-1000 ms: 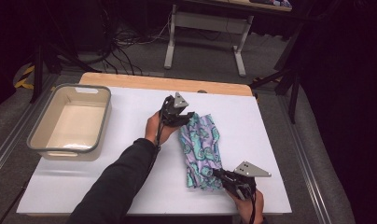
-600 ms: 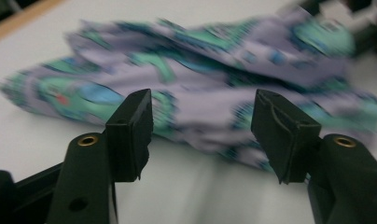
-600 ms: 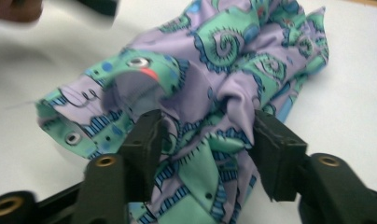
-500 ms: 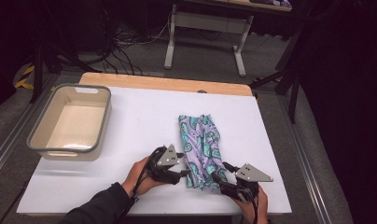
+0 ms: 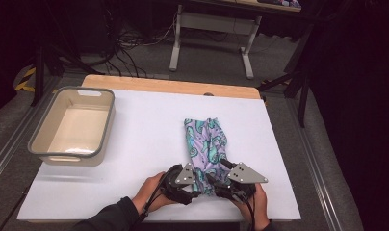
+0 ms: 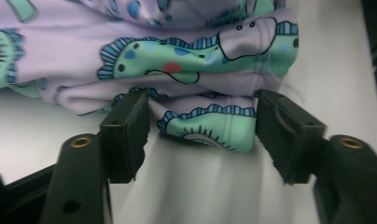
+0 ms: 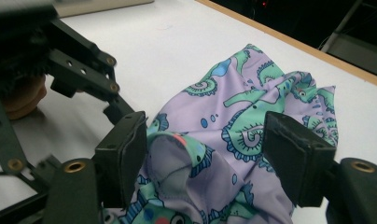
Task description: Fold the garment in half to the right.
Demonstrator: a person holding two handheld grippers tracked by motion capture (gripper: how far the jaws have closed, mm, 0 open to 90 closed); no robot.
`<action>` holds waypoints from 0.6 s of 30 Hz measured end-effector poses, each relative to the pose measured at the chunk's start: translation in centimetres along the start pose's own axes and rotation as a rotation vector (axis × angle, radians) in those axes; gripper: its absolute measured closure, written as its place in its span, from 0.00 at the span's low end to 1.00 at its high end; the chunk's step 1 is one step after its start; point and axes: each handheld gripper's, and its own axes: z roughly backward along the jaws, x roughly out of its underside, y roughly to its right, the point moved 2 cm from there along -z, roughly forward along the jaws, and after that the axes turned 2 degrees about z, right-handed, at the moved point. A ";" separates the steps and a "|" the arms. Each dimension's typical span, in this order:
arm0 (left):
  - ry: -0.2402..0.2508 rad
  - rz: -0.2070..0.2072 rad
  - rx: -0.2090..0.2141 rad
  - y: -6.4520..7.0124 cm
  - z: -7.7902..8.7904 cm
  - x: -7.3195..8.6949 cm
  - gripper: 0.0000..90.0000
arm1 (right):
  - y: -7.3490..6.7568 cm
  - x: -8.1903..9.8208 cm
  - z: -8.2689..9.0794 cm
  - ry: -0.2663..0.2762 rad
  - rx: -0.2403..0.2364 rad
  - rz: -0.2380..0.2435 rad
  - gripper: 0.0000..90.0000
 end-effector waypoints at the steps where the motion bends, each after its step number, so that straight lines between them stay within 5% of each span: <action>1: -0.006 -0.006 -0.003 0.1 0.0 0.0 0.49 | -0.1 -0.1 0.1 0.006 0.008 0.005 0.37; 3: -0.012 -0.016 0.003 0.2 -0.1 0.0 0.59 | -0.1 -0.2 0.6 0.027 0.030 0.009 0.46; 6: -0.014 0.000 0.017 0.0 -0.1 0.0 0.71 | 0.2 -0.3 1.1 0.058 -0.011 -0.054 0.56; 12: -0.013 -0.037 0.045 0.1 0.0 0.1 0.93 | -0.8 0.0 0.1 -0.011 -0.048 0.007 0.44; 16: -0.004 -0.043 0.048 -0.1 0.4 0.4 0.95 | -0.7 0.8 -0.8 -0.087 -0.058 0.018 0.70; 18: -0.008 -0.063 0.036 -0.3 0.7 0.7 0.96 | -0.4 1.1 -0.8 -0.114 -0.026 0.019 0.86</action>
